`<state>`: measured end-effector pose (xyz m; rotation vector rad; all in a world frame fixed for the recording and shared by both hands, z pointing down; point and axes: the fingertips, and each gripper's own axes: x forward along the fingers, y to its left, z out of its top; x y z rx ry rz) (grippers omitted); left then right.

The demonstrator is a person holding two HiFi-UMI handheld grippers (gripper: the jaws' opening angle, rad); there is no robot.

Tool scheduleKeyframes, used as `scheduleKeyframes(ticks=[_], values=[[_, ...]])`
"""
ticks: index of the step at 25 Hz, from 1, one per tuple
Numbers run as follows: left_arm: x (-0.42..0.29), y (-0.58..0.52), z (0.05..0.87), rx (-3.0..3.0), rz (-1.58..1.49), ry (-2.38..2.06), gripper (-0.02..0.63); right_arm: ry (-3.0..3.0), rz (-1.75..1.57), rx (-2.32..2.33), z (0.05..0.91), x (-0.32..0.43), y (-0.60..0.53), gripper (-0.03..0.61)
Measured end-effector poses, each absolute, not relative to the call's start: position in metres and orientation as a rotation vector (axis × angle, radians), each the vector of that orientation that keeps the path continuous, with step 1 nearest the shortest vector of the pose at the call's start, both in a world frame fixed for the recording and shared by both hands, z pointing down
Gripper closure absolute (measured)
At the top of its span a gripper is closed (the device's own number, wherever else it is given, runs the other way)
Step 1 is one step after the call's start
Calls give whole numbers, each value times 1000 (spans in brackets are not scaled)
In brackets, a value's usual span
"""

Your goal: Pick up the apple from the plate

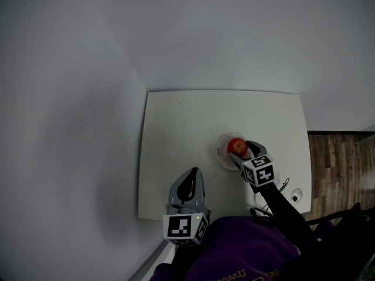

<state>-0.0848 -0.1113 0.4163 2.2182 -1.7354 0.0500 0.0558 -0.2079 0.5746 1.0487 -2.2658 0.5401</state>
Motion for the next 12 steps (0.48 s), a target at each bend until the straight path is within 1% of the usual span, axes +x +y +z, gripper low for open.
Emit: scheduleKeyframes(ticks=[12], values=[[-81, -110, 413, 2240, 34, -1725, 607, -2296, 516, 1093, 556, 63, -205, 249]])
